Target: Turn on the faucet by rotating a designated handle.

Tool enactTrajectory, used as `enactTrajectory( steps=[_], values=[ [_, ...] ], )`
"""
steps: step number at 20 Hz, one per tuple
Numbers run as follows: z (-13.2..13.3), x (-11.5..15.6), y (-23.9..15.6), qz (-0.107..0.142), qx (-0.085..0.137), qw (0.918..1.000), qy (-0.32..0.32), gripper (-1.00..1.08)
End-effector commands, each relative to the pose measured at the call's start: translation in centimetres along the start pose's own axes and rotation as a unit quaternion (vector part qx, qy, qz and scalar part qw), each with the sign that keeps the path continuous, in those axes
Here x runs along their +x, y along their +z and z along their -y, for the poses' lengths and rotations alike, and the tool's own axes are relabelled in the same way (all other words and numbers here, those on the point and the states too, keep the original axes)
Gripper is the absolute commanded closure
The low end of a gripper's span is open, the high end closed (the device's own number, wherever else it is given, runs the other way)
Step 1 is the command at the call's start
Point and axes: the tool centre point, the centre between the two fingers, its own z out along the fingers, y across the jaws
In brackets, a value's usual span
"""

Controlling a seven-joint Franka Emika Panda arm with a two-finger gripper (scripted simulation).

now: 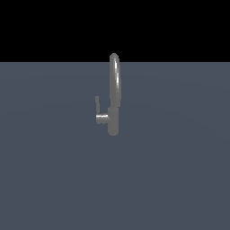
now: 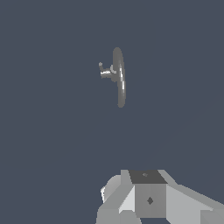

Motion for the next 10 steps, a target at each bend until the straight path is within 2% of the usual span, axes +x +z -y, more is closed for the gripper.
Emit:
enactTrajectory(
  steps=[1,6,10],
  values=[
    [0.5,0.2,-0.9,-0.017,-0.006,0.9996,0.02,1.08],
    [2.0,0.7,-3.0,-0.06,-0.024,0.9953,0.072,1.08],
    [3.8,1.3,-4.7,-0.1,-0.041,0.9868,0.121,1.08]
  ],
)
